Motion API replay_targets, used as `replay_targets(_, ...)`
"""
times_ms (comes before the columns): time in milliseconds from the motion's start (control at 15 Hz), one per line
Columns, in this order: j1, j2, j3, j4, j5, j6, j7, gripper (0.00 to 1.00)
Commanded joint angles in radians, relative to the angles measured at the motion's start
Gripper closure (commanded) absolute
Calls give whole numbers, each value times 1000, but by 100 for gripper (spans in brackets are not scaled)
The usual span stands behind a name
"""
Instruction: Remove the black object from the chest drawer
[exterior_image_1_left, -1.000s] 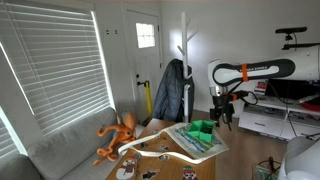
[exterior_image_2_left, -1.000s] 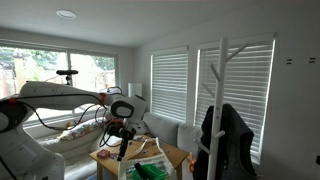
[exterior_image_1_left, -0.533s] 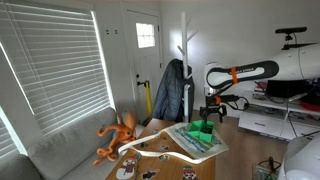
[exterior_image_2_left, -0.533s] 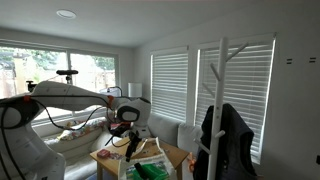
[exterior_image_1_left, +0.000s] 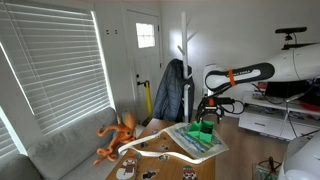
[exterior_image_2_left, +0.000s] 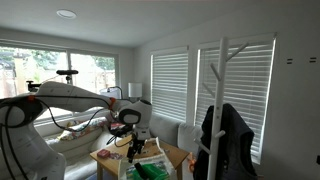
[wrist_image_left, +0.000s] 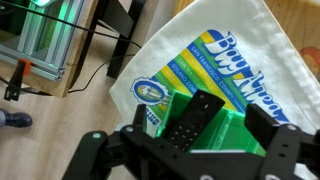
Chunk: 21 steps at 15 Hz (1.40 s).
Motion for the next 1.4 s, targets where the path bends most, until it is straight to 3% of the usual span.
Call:
replay_targets(0, -12, 7, 13, 1, -4, 7, 48, 0)
replay_targets(400, -5, 30, 46, -39, -11, 85, 251, 0)
replay_targets(933, 14, 82, 31, -72, -8, 148, 191, 1)
replay_targets(1200, 13, 92, 31, -74, -11, 149, 203, 26)
replay_targets(1267, 14, 94, 30, -75, -10, 152, 204, 43)
replay_targets(1333, 13, 94, 30, -73, -11, 152, 205, 50)
